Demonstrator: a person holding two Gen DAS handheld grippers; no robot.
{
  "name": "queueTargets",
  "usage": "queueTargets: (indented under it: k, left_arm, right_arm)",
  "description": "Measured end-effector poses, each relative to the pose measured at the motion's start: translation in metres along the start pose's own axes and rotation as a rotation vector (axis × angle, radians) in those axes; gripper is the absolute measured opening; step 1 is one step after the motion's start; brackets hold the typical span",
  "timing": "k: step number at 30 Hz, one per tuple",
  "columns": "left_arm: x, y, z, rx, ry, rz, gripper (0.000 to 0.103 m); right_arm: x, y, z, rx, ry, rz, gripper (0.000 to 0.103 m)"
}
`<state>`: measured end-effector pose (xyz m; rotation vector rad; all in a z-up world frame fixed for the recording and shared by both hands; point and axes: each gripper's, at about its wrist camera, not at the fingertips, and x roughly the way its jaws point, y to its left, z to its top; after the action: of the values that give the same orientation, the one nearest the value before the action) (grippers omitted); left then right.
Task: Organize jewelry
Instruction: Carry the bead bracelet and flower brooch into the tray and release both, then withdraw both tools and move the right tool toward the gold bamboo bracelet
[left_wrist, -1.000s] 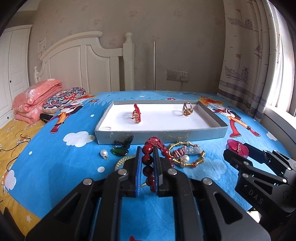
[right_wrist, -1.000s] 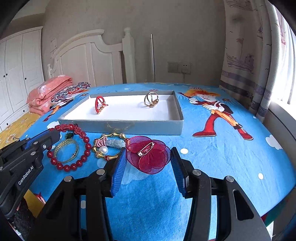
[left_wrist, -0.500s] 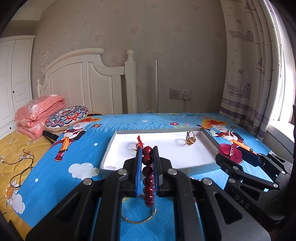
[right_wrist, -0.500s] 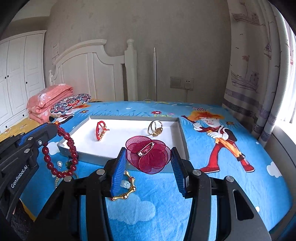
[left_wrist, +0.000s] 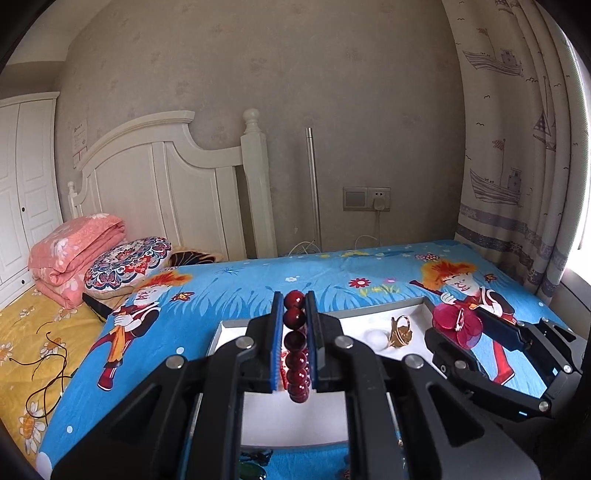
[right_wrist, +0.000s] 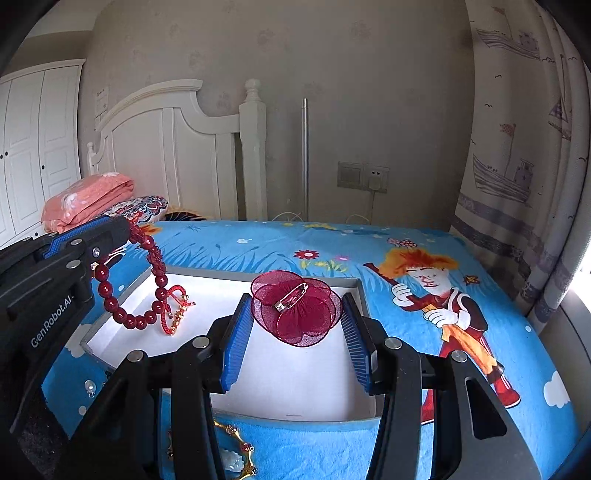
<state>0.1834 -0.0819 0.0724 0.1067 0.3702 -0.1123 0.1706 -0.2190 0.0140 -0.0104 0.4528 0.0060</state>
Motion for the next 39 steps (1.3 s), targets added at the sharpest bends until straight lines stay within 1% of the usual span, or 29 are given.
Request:
queueTargets:
  k: [4,9,13,15,16,17,18,20,22,24,26,28,30,31,32,34,39]
  left_arm:
    - [0.034,-0.003,0.004,-0.014,0.047,0.008,0.011]
    - [0.074,-0.003,-0.002,-0.022,0.113,0.024,0.011]
    - [0.097,0.0,-0.007,-0.026,0.161,0.036,0.011]
    - [0.1,0.001,-0.009,-0.015,0.164,0.056,0.013]
    - [0.1,0.001,-0.01,-0.012,0.163,0.064,0.02]
    - [0.099,0.002,-0.011,-0.012,0.161,0.065,0.028]
    - [0.097,0.003,-0.01,-0.013,0.155,0.067,0.031]
    - [0.091,0.004,-0.009,-0.01,0.139,0.081,0.04]
    - [0.086,0.006,-0.008,-0.01,0.13,0.086,0.044]
    - [0.078,0.009,-0.008,-0.017,0.124,0.089,0.052]
    - [0.069,0.011,-0.008,-0.025,0.108,0.094,0.063]
    - [0.058,0.013,-0.009,-0.023,0.097,0.101,0.067]
    - [0.045,0.017,-0.012,-0.024,0.092,0.101,0.074]
    - [0.038,0.018,-0.014,-0.028,0.086,0.102,0.081]
    - [0.03,0.02,-0.017,-0.03,0.081,0.103,0.086]
    - [0.012,0.023,-0.026,-0.024,0.072,0.109,0.087]
    - [-0.031,0.032,-0.059,-0.033,0.062,0.121,0.094]
  right_arm:
    - [0.023,-0.004,0.005,-0.001,0.022,-0.02,0.046]
    - [0.051,-0.01,0.006,0.003,0.071,-0.033,0.046]
    - [0.068,-0.013,0.005,0.017,0.124,-0.032,0.047]
    - [0.072,-0.014,0.005,0.025,0.136,-0.041,0.049]
    - [0.073,-0.015,0.005,0.026,0.141,-0.041,0.054]
    - [0.073,-0.015,0.005,0.024,0.141,-0.042,0.056]
    - [0.072,-0.015,0.004,0.023,0.141,-0.046,0.058]
    - [0.07,-0.015,0.004,0.021,0.141,-0.046,0.059]
    - [0.067,-0.016,0.003,0.023,0.14,-0.047,0.059]
    - [0.06,-0.016,0.004,0.03,0.136,-0.04,0.059]
    - [0.051,-0.015,0.006,0.023,0.123,-0.036,0.059]
    - [0.041,-0.013,0.007,0.015,0.112,-0.027,0.059]
    - [0.03,-0.011,0.005,0.005,0.104,-0.015,0.059]
    - [0.023,-0.01,0.004,-0.002,0.097,-0.011,0.06]
    - [0.016,-0.009,0.001,-0.008,0.09,-0.007,0.06]
    - [0.0,-0.007,-0.005,-0.01,0.079,0.003,0.06]
    - [-0.034,-0.002,-0.033,-0.018,0.074,0.026,0.061]
